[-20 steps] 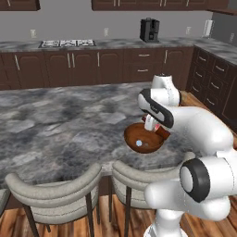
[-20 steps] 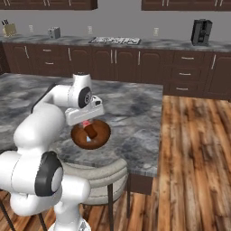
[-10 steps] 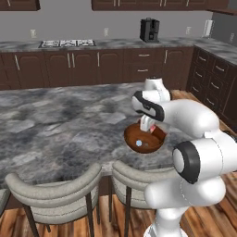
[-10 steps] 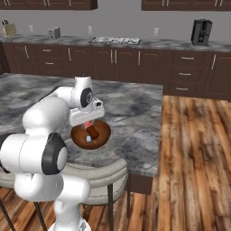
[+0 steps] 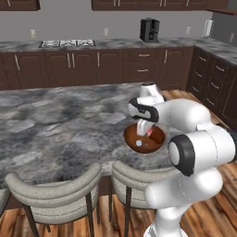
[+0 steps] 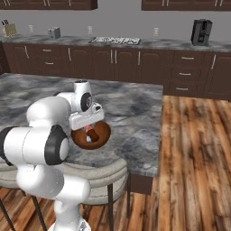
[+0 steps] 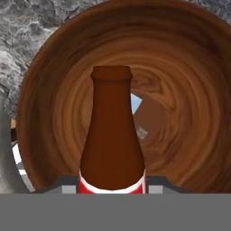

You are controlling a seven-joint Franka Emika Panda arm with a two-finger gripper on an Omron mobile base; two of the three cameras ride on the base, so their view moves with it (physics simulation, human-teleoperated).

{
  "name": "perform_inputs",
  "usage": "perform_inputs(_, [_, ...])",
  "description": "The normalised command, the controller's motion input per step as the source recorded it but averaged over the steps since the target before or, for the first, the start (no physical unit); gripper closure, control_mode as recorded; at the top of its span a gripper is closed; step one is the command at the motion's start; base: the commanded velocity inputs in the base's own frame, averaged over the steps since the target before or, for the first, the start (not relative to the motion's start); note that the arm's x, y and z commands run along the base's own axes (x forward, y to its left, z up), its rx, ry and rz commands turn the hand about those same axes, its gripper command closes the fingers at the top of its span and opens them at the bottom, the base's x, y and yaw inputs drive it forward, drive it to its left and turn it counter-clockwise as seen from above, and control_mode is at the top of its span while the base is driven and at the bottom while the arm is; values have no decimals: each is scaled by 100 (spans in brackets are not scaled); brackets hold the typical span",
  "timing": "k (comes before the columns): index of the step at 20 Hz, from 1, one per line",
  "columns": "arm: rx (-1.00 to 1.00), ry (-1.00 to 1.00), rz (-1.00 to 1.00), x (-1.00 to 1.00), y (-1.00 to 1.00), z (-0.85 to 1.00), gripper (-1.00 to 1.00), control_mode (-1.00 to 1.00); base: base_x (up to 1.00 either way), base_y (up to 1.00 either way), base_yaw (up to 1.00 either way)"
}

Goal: Open the fridge, grab two sodas, and place both sodas inside the bowl with ice on the dining counter.

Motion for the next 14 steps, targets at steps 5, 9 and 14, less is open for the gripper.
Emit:
perform_inputs(5, [-3,0,0,11,1,-31,100,-100,0,0,0])
perform_inputs(9, [-4,0,0,12,0,-30,100,-100,0,0,0])
perform_inputs(14, [-1,0,0,24,3,-20,100,-100,0,0,0])
